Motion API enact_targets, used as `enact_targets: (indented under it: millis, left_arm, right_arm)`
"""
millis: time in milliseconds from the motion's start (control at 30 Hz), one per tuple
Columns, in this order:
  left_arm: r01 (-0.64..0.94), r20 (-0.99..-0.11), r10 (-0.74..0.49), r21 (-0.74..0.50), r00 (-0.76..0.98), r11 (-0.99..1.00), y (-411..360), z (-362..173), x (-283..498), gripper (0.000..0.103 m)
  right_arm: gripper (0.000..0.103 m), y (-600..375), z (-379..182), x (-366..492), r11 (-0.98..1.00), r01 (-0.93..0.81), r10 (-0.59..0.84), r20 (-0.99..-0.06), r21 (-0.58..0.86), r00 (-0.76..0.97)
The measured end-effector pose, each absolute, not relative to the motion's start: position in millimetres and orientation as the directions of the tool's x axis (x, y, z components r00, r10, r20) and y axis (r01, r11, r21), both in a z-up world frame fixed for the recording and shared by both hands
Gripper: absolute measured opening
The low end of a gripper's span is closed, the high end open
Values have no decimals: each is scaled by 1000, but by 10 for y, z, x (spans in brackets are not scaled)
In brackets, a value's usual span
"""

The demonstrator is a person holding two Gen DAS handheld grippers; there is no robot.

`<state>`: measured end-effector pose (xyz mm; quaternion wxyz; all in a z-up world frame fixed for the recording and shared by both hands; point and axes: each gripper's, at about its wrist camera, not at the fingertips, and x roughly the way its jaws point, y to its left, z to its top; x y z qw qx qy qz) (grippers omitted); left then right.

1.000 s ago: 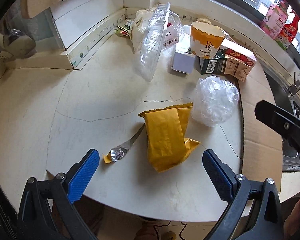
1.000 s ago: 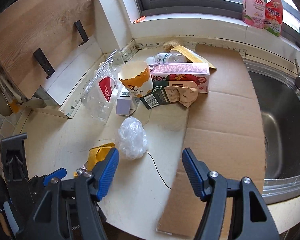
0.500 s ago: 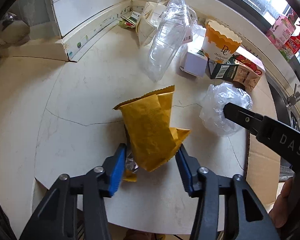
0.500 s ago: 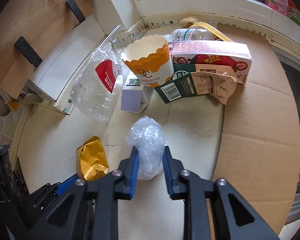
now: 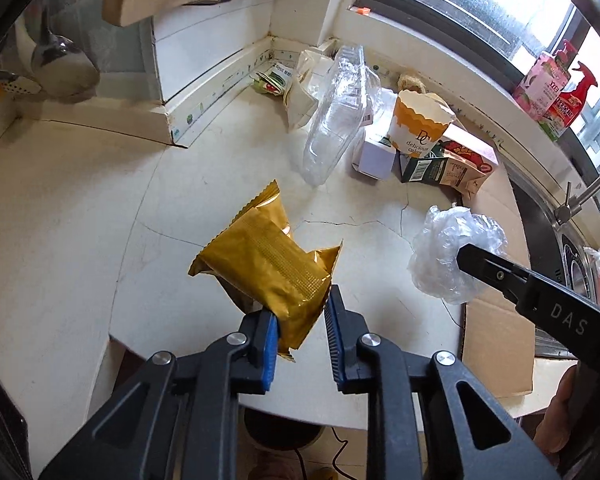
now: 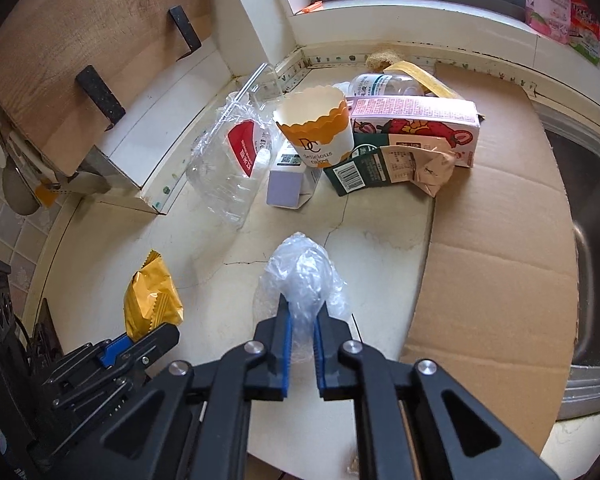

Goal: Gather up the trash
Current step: 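Close the left tool on the yellow wrapper while the right tool grips the plastic bag, then carry the yellow wrapper and plastic bag down over the floor trash bin with both tools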

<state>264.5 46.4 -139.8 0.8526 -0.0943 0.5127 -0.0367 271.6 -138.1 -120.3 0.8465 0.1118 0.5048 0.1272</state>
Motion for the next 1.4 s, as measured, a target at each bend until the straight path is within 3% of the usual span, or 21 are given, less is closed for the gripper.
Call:
enact_targets:
  millis: [367,600,1000,1400]
  left_arm:
    - [-118,-821,-90,-188,563,975,294,-808,1565,19]
    - [-163,-820,-74,-201,568,966,41,-816,769,19]
    - [-230,-879,-113,-243,464,942,-118,-1585,34,19]
    - [-261,-945,-143,-224,294,939,-37,-2626,35,19]
  right_arm:
    - [9,-1576,-836,1937,884,-247,467,-777,397,423]
    - [9,-1637,-828,1245,838,-399,513,-784,371,348]
    - [9,-1712,-1616,641,810,-453,495,-848,372,188]
    - [9,-1609,-2878,622,853,-330,435,-900,404,24]
